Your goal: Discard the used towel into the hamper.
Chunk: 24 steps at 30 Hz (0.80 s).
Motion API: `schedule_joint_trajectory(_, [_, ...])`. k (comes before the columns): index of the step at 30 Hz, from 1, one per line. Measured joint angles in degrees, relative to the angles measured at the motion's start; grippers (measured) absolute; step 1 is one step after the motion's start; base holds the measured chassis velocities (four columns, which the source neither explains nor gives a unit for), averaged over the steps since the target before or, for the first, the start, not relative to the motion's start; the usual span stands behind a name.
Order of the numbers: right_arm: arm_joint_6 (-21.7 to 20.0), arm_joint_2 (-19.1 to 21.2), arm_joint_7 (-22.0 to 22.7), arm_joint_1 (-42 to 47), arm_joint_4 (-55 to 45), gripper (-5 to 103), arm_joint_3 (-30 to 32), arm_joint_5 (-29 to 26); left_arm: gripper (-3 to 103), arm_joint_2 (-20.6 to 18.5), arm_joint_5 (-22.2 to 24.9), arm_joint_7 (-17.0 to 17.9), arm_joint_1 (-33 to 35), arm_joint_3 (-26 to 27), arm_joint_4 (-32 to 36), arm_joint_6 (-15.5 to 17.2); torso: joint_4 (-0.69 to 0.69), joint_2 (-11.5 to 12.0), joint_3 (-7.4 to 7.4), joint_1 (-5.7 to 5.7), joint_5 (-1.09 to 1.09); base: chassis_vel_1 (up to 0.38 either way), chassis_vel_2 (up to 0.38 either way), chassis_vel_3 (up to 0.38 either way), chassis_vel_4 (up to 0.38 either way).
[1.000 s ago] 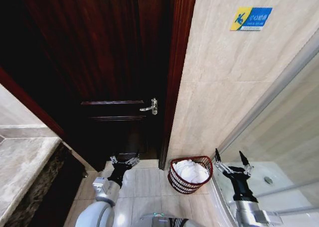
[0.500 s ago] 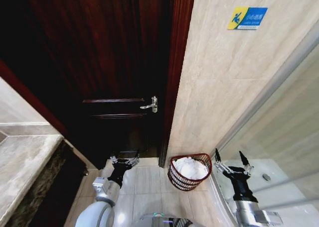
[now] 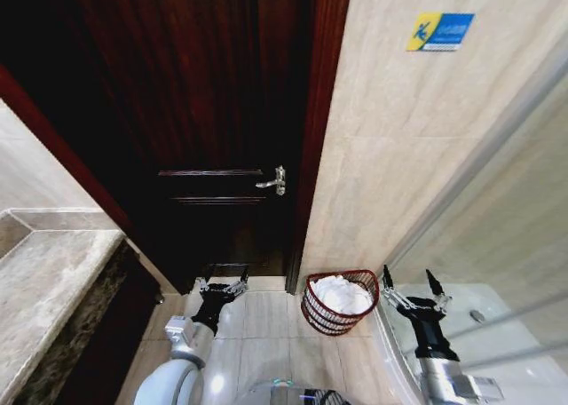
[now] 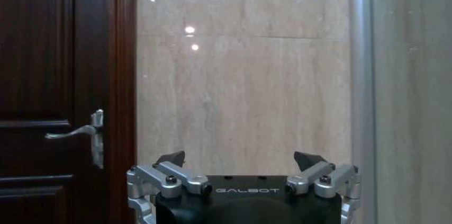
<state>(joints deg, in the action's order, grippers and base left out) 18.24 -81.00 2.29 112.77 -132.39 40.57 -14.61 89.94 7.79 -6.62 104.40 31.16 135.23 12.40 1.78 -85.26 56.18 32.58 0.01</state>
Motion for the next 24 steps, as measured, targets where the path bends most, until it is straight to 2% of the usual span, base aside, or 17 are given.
schedule_joint_trajectory(24, [0.00, 0.00, 0.00, 0.01, 0.00, 100, 0.00, 0.00, 100, 0.00, 0.00, 0.00, 0.00, 0.00, 0.00, 0.00, 0.00, 0.02, -0.04, -0.06, -0.01, 0.020, 0.011, 0.010, 0.013])
